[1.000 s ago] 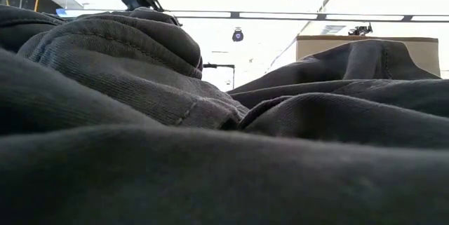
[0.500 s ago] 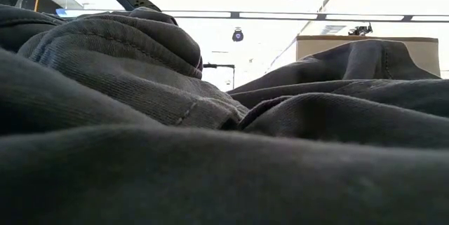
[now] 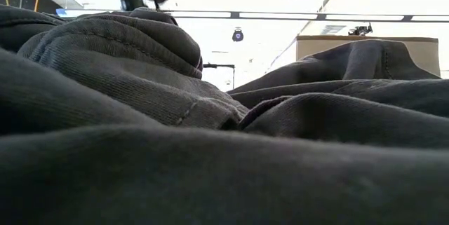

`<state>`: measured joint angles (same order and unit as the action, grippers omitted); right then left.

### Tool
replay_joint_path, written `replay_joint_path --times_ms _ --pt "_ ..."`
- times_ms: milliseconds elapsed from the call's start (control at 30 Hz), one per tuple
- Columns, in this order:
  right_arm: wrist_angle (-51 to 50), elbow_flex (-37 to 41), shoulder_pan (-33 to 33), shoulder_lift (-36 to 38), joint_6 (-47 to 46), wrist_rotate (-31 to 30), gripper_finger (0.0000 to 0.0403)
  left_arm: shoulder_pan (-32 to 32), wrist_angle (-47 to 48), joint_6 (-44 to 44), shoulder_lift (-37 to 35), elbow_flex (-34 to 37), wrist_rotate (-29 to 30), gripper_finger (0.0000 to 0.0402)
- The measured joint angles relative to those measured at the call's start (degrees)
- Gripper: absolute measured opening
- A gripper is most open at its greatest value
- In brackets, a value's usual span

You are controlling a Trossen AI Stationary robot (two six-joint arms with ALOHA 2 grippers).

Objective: Sort clothes
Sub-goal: Put the grey shorts into the left brown laundry bin

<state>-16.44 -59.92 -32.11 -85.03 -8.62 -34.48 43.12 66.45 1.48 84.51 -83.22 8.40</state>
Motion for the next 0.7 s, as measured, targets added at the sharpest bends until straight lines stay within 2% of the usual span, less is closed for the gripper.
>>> replay_joint_path --times_ms 200,400,500,600,700 --pt "2.3 0.0 3.2 0.0 -1.0 1.3 0.0227 -8.1 -1.0 -5.0 -13.8 -1.1 0.9 0.0218" --pt "10.1 0.0 7.3 -1.6 -3.0 12.4 0.0227 -24.2 -3.5 -11.1 -23.4 -1.0 5.9 0.0204" --pt "15.6 0.0 8.3 -4.7 -1.9 15.1 0.0227 -34.1 -4.5 -12.5 -25.7 -1.0 9.8 0.0194" --pt "22.0 0.0 8.9 -9.2 0.7 19.3 0.0227 -43.6 -5.4 -13.4 -26.0 -1.0 16.2 0.0184" --pt "30.2 0.0 9.5 -14.2 0.1 20.4 0.0234 -51.9 -6.0 -13.4 -24.9 -1.0 22.4 0.0174"
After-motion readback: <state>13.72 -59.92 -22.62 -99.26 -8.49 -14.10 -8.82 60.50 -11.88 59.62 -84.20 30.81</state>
